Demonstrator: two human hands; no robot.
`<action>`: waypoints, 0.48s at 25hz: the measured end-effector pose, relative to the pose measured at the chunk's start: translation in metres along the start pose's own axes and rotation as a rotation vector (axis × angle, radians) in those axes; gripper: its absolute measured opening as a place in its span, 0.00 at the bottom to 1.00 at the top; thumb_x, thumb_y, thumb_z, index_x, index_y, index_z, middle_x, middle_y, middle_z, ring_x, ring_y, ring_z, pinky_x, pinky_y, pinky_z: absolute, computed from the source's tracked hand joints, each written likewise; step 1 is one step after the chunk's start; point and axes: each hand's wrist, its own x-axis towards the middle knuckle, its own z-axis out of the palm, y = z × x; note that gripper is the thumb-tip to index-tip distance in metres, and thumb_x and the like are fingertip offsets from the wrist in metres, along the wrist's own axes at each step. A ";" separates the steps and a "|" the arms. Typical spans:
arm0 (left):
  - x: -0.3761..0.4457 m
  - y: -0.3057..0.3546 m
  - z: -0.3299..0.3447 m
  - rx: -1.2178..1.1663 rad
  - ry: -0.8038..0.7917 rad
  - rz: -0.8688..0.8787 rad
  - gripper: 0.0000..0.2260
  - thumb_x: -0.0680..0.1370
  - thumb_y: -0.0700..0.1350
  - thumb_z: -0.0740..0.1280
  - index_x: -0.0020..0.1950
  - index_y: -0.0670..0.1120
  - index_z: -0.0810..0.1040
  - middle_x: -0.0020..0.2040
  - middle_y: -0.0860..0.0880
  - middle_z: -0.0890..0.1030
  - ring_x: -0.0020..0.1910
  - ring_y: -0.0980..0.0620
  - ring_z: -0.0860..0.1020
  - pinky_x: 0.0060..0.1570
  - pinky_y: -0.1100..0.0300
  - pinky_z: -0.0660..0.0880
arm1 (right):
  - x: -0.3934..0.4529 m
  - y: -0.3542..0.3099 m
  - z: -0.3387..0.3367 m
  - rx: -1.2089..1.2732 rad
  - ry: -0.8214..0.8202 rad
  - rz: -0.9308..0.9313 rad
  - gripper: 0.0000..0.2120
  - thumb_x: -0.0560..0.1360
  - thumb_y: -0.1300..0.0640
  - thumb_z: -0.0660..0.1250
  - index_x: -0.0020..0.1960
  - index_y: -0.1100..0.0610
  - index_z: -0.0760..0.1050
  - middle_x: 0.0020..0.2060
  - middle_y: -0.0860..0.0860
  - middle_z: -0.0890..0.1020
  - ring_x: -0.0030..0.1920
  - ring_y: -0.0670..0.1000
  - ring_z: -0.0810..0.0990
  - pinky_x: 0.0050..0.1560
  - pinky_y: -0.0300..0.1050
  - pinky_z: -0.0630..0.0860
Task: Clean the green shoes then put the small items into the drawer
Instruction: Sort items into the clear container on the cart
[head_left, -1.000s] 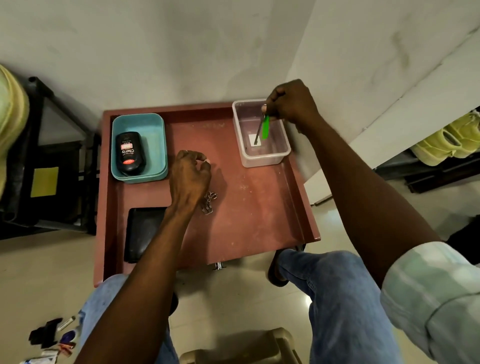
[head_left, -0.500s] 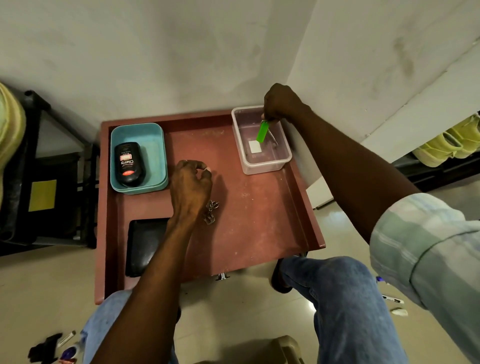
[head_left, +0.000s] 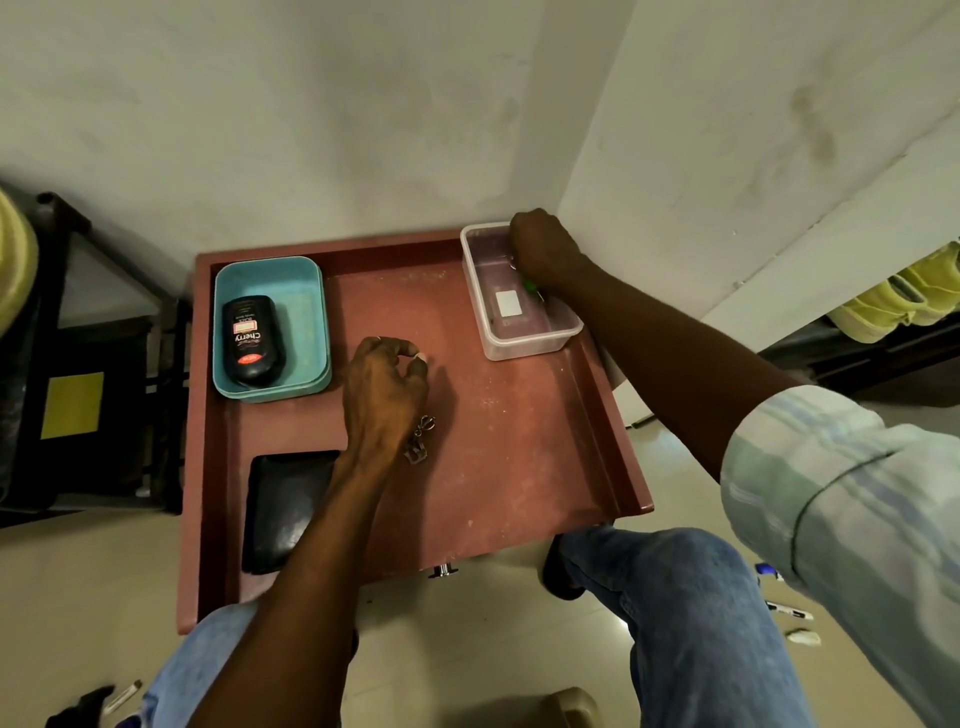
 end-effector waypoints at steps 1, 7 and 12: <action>0.000 0.000 0.000 0.001 0.001 0.003 0.07 0.78 0.42 0.68 0.53 0.42 0.81 0.56 0.44 0.79 0.52 0.49 0.78 0.47 0.62 0.71 | -0.004 0.000 0.002 0.009 -0.005 -0.008 0.10 0.77 0.66 0.61 0.53 0.68 0.78 0.53 0.65 0.80 0.54 0.63 0.80 0.49 0.46 0.72; 0.001 -0.001 0.000 0.017 -0.012 0.000 0.08 0.77 0.43 0.68 0.53 0.42 0.82 0.56 0.44 0.79 0.52 0.48 0.79 0.49 0.59 0.74 | -0.023 0.002 0.012 -0.040 -0.194 -0.035 0.11 0.77 0.68 0.62 0.56 0.68 0.77 0.55 0.63 0.81 0.57 0.61 0.80 0.55 0.49 0.75; 0.004 -0.006 -0.005 0.033 -0.019 -0.010 0.09 0.77 0.45 0.68 0.53 0.43 0.82 0.56 0.45 0.79 0.51 0.48 0.78 0.47 0.60 0.72 | -0.033 -0.011 0.003 0.024 -0.045 0.037 0.12 0.76 0.68 0.62 0.57 0.66 0.78 0.55 0.61 0.82 0.56 0.59 0.80 0.52 0.47 0.74</action>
